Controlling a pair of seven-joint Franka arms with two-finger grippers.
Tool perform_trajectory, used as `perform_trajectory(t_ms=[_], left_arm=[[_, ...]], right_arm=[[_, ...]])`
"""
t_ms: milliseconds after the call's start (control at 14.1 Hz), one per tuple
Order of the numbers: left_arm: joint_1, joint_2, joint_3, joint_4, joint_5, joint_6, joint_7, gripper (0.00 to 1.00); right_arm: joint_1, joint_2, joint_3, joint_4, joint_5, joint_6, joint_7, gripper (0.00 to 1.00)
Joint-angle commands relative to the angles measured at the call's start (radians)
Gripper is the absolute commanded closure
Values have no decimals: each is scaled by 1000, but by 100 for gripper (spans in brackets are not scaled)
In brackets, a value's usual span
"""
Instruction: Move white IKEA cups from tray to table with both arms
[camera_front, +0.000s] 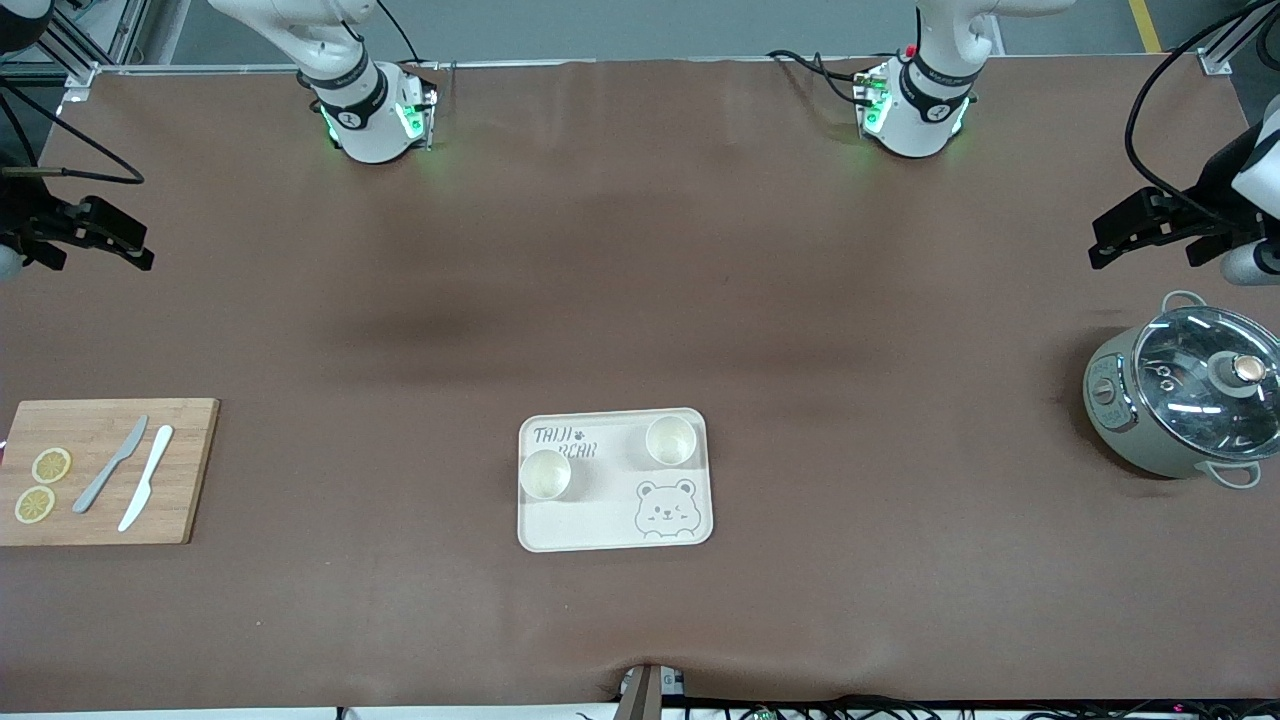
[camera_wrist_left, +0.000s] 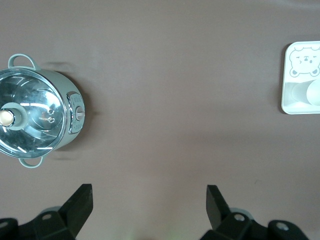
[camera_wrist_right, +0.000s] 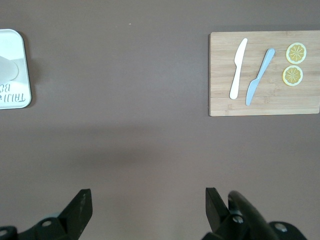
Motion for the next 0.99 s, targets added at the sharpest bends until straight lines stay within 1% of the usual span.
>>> perform_trajectory(t_ms=[0, 354, 495, 707, 848, 919], left_arm=[[4, -6, -7, -6, 22, 14, 23, 0], [-5, -4, -7, -6, 39, 14, 26, 0], [-19, -4, -27, -11, 64, 13, 10, 0], [-20, 20, -29, -8, 47, 19, 16, 0], [-25, 54, -32, -8, 36, 53, 17, 0], [-25, 74, -32, -8, 9, 80, 14, 0]], right_arm=[[-20, 8, 14, 18, 15, -5, -2, 0], [-20, 8, 14, 19, 15, -5, -2, 0], [-19, 8, 14, 19, 15, -7, -2, 0], [-20, 8, 14, 24, 15, -10, -2, 0], [-19, 8, 14, 24, 15, -10, -2, 0], [-19, 8, 14, 24, 15, -11, -2, 0]])
